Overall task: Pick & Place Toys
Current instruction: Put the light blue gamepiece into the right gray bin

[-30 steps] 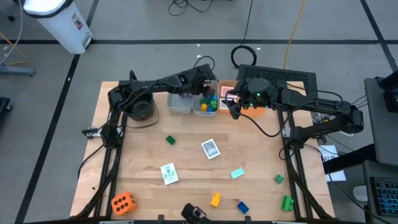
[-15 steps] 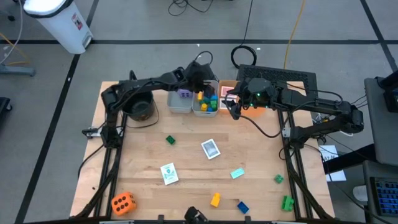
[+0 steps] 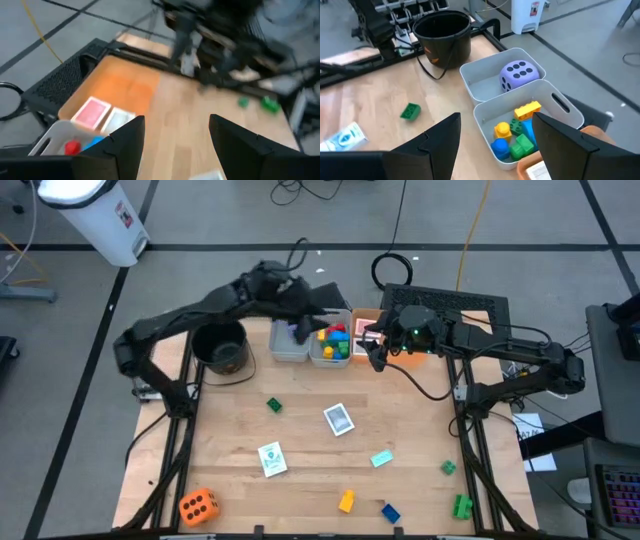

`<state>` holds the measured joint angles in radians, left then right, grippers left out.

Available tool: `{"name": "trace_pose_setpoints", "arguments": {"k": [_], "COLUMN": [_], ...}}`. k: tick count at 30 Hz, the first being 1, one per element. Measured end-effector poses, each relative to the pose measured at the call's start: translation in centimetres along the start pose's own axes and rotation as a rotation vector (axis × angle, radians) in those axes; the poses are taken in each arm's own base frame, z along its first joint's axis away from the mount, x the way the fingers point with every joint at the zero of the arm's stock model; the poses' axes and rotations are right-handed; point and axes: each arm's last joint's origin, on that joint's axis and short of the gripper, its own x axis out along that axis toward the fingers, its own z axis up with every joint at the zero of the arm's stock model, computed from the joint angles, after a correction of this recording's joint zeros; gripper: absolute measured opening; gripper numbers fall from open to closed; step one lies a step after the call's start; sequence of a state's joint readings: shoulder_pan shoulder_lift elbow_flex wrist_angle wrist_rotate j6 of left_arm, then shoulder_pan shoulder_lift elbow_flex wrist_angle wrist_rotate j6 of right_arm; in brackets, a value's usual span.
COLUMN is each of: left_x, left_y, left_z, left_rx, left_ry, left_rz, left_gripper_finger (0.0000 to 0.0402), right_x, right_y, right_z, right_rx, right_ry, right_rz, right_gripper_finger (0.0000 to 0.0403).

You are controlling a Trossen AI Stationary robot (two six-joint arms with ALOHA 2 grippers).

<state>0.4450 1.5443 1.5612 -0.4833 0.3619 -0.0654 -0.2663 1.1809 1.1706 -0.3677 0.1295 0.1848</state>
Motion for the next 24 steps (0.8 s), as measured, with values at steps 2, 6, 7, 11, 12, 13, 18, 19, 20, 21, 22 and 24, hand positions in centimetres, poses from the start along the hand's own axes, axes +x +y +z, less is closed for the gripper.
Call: {"name": "trace_pose_setpoints", "arguments": {"k": [2,6,7,11,12,13,18,19,20,21,22,24], "left_x": [-1.9,-4.6,-4.9,-5.7,-5.7,-5.7,-4.3,-4.0,-3.7,-3.4,-3.0,-2.4], "left_y": [-1.1,-2.7,-3.1,-4.3,-4.6,-4.8,-5.1,-5.1,-5.0,-5.0,-4.9,-4.9], "left_z": [-0.2,-1.3,-1.6,-2.9,-3.2,-3.6,-6.1,-6.7,-7.3,-7.8,-8.4,-9.4], "left_rx": [0.041,0.059,0.057,0.066,0.080,0.090,0.100,0.102,0.102,0.101,0.100,0.089], "left_ry": [0.044,0.163,0.198,0.327,0.356,0.384,0.498,0.517,0.536,0.551,0.561,0.574], "left_rz": [0.006,0.047,0.046,0.028,0.019,0.019,0.024,0.020,0.018,0.016,0.013,-0.002], "left_gripper_finger": [0.0230,0.0230,0.0230,0.0230,0.0230,0.0230,0.0230,0.0230,0.0230,0.0230,0.0230,0.0230], "right_x": [0.0,0.0,0.0,-0.2,-0.3,-0.4,-1.5,-1.8,-2.1,-2.4,-2.8,-3.3], "right_y": [0.0,0.0,0.1,0.6,0.9,1.2,3.6,4.1,4.7,5.3,5.8,7.1], "right_z": [0.0,0.0,0.0,-0.2,-0.3,-0.5,-2.1,-2.3,-2.6,-3.0,-3.4,-4.3], "right_rx": [0.026,0.064,0.061,0.044,0.042,0.035,-0.074,-0.102,-0.131,-0.159,-0.188,-0.238], "right_ry": [-0.001,0.002,0.008,0.035,0.045,0.058,0.223,0.250,0.277,0.304,0.333,0.370], "right_rz": [0.001,0.009,0.029,0.117,0.129,0.142,0.155,0.145,0.136,0.130,0.135,0.156], "right_gripper_finger": [0.0238,0.0238,0.0238,0.0238,0.0238,0.0238,0.0238,0.0238,0.0238,0.0238,0.0238,0.0238]}}
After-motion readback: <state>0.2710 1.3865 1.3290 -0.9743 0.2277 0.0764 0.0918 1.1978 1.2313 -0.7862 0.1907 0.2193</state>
